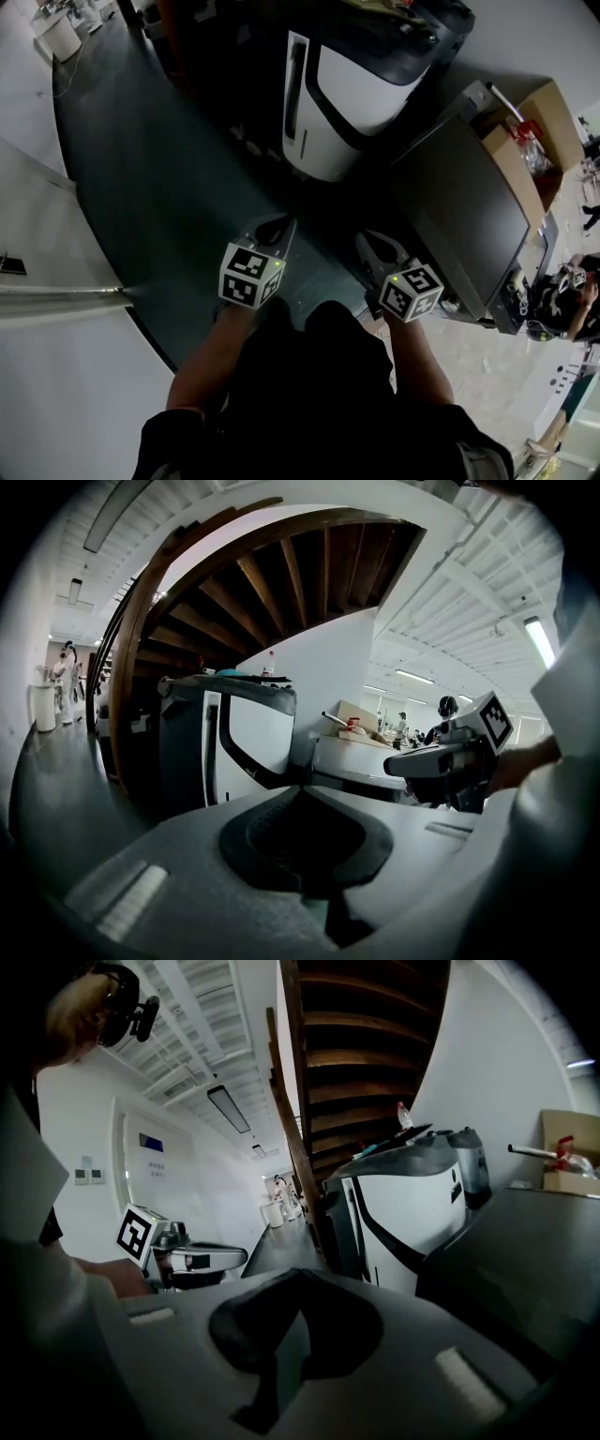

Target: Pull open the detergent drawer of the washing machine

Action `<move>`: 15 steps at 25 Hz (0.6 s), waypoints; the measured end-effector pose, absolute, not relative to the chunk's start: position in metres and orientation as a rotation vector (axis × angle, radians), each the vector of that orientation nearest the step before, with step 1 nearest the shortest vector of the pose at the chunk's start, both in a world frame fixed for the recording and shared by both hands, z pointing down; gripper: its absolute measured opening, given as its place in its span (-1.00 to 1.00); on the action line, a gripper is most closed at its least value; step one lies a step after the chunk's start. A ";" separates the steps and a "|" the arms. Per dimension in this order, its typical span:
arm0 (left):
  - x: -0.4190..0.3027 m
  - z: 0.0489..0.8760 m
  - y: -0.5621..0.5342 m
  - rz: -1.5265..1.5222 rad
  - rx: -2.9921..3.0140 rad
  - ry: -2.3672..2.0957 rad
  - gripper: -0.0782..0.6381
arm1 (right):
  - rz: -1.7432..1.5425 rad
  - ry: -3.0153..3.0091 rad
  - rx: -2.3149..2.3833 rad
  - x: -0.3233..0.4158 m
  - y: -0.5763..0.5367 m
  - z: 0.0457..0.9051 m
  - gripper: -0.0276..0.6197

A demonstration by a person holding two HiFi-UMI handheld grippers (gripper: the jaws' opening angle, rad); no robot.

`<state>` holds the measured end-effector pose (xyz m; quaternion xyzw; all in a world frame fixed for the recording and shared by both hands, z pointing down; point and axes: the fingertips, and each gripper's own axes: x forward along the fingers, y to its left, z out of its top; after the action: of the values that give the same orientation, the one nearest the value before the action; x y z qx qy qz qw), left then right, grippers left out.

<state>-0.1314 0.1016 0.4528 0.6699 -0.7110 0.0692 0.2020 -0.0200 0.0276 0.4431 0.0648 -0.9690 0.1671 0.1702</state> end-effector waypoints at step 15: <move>-0.132 0.442 -0.029 0.276 1.960 -1.841 -0.75 | 0.469 -2.756 0.358 -0.014 -0.095 0.433 -0.91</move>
<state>-0.1317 -0.0291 0.4425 0.7077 -0.6647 0.0996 0.2177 -0.0137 -0.0948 0.4331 0.1255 -0.9651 0.1641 0.1607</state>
